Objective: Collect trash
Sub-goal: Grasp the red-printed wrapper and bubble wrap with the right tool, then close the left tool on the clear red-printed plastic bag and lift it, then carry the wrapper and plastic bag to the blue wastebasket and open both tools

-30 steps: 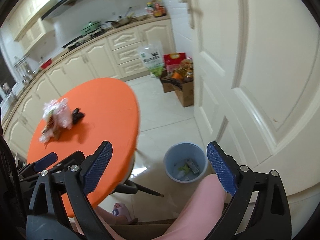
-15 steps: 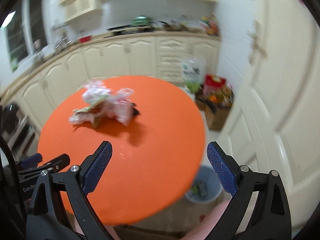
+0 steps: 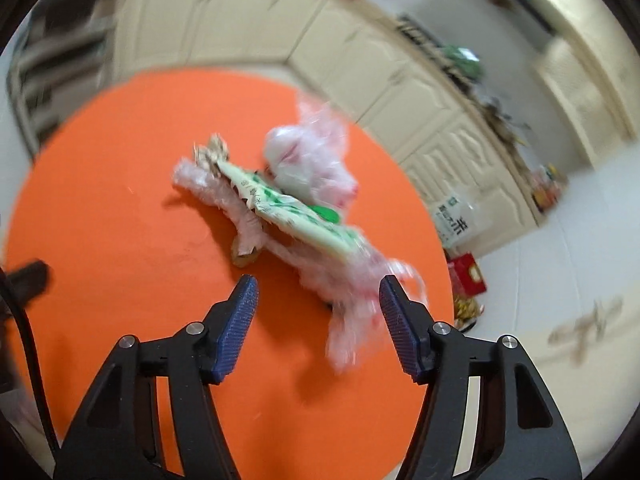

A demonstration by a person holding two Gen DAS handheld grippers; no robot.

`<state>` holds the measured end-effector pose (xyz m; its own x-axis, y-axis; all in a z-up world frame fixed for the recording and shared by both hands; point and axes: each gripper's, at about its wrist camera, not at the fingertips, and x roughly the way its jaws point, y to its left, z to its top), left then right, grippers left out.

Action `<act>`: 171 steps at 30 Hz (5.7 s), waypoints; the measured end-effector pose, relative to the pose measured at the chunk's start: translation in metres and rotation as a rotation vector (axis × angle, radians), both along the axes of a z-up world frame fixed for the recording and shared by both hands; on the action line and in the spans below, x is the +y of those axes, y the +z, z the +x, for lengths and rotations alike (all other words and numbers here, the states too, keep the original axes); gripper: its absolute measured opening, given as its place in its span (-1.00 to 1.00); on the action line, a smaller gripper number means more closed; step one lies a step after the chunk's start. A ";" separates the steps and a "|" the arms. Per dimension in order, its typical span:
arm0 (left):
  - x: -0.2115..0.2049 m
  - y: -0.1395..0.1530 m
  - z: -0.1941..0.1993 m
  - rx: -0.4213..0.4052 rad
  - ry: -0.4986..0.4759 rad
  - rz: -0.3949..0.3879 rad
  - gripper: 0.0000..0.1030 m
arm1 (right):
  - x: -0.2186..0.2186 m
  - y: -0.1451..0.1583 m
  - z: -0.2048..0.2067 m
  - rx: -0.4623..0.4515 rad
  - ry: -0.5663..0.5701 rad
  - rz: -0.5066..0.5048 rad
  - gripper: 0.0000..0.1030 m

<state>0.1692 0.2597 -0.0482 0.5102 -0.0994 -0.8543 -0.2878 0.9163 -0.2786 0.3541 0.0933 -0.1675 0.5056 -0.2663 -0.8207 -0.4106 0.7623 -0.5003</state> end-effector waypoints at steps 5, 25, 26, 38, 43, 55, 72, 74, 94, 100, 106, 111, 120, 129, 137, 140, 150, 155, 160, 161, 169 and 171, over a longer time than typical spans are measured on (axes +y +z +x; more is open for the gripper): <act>0.004 -0.017 0.020 0.049 0.142 -0.066 0.70 | 0.009 -0.025 0.034 0.064 0.076 -0.133 0.11; 0.004 -0.037 0.044 0.035 0.211 -0.120 0.77 | 0.034 -0.010 0.052 0.093 0.285 -0.130 0.08; 0.004 -0.038 0.045 0.038 0.211 -0.123 0.77 | 0.036 -0.012 0.055 0.101 0.291 -0.134 0.09; 0.016 -0.041 0.036 0.040 0.185 -0.132 0.77 | 0.060 -0.053 0.065 0.168 0.274 -0.172 0.06; 0.019 -0.042 0.036 0.040 0.188 -0.136 0.77 | 0.055 -0.052 0.078 0.180 0.234 -0.162 -0.13; 0.018 -0.042 0.040 0.030 0.187 -0.146 0.77 | 0.027 -0.053 0.111 0.253 0.101 -0.035 -0.65; -0.053 -0.010 0.065 -0.009 -0.115 -0.069 0.77 | -0.092 0.061 0.036 0.056 -0.126 0.375 -0.72; -0.074 -0.007 0.067 -0.003 -0.161 -0.079 0.77 | -0.118 0.066 0.022 0.025 -0.169 0.396 -0.72; -0.225 -0.031 0.140 0.159 -0.181 -0.033 0.75 | -0.297 0.016 -0.037 -0.016 -0.420 0.717 -0.72; -0.249 -0.044 0.151 0.191 -0.268 0.050 -0.36 | -0.296 -0.004 -0.022 0.036 -0.390 0.748 -0.72; -0.248 -0.041 0.139 0.175 -0.325 0.044 -0.47 | -0.292 -0.011 -0.021 0.053 -0.391 0.762 -0.72; -0.242 -0.029 0.117 0.129 -0.368 0.079 -0.49 | -0.288 -0.002 -0.033 0.029 -0.396 0.755 -0.72; -0.267 -0.008 0.044 0.000 -0.468 0.214 -0.49 | -0.282 0.013 -0.079 0.002 -0.424 0.748 -0.72; -0.330 -0.015 -0.004 -0.037 -0.658 0.204 -0.49 | -0.317 0.021 -0.150 -0.046 -0.564 0.748 -0.72; -0.388 -0.025 -0.016 -0.031 -0.836 0.196 -0.49 | -0.369 0.023 -0.211 -0.100 -0.743 0.716 -0.72; -0.406 -0.032 -0.012 -0.025 -0.885 0.202 -0.49 | -0.386 0.023 -0.227 -0.107 -0.801 0.690 -0.72; -0.469 -0.058 0.013 0.040 -0.991 0.247 -0.49 | -0.423 0.019 -0.255 -0.115 -0.909 0.663 -0.72; -0.499 -0.067 0.028 0.057 -1.013 0.257 -0.49 | -0.436 0.013 -0.258 -0.103 -0.935 0.664 -0.72; -0.516 -0.075 0.030 0.073 -1.033 0.265 -0.49 | -0.447 0.006 -0.259 -0.095 -0.958 0.676 -0.72; -0.519 -0.077 0.030 0.075 -1.035 0.270 -0.48 | -0.449 0.004 -0.260 -0.094 -0.961 0.678 -0.72; -0.534 -0.079 0.035 0.085 -1.031 0.271 0.14 | -0.456 -0.002 -0.261 -0.087 -0.977 0.687 -0.72; -0.536 -0.077 0.035 0.072 -1.030 0.278 0.14 | -0.458 -0.003 -0.261 -0.085 -0.979 0.691 -0.72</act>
